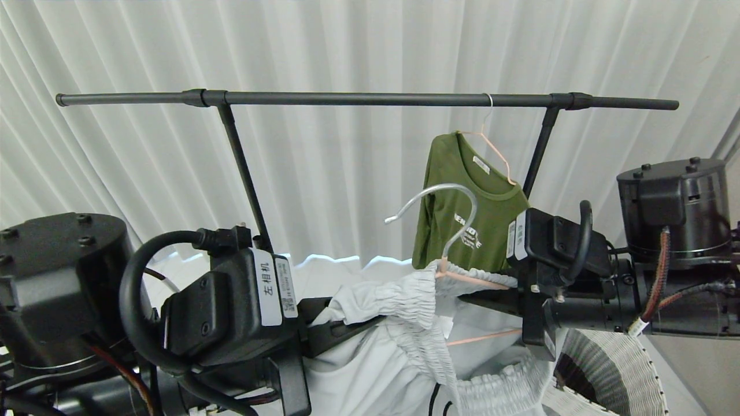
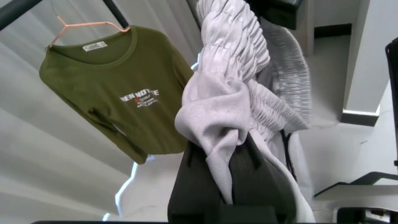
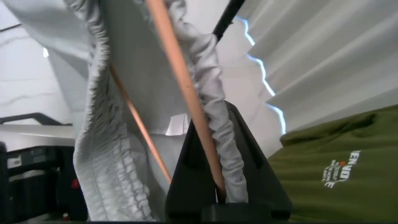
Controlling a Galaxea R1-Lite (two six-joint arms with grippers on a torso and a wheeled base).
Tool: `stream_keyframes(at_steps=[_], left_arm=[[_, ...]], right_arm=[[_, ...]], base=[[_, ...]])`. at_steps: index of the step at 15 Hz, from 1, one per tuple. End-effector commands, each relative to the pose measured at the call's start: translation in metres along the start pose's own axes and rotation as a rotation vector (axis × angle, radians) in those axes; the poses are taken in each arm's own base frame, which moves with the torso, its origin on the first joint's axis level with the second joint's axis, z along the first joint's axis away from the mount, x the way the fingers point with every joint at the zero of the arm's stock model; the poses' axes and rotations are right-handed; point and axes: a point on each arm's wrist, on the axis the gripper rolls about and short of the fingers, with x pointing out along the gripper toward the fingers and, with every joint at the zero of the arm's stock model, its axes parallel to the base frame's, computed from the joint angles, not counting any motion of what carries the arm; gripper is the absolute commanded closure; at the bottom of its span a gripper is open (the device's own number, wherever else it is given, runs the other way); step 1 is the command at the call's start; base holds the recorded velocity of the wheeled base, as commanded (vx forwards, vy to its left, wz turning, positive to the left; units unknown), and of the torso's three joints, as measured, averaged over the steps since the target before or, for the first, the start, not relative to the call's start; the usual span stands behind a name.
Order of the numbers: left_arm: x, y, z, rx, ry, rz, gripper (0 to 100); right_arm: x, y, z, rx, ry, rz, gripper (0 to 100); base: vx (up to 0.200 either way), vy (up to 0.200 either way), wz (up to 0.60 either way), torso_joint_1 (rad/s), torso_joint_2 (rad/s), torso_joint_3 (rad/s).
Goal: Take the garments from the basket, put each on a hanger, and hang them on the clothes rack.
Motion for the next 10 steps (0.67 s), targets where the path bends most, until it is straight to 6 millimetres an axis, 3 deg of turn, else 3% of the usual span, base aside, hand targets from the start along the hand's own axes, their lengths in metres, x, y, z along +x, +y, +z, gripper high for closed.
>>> stream_keyframes(at_steps=[1,8,10], left_arm=[[0.0,-0.001,0.0,-0.001,0.002,-0.004,0],[-0.001,-0.001,0.0,-0.008,0.005,0.005,0],[-0.009,0.003,-0.01,-0.025,0.057,0.067,0]], right_arm=[[0.0,0.0,0.0,-0.001,-0.002,-0.003,100],[-0.029,-0.019,0.002,-0.174,-0.029,-0.122,100],[-0.038,-0.025,-0.001,-0.191,-0.023,-0.162,100]], base=[[0.0,0.0,0.0,0.0,0.0,0.0],[0.0,0.0,0.0,0.0,0.0,0.0],[0.0,0.0,0.0,0.0,0.0,0.0]])
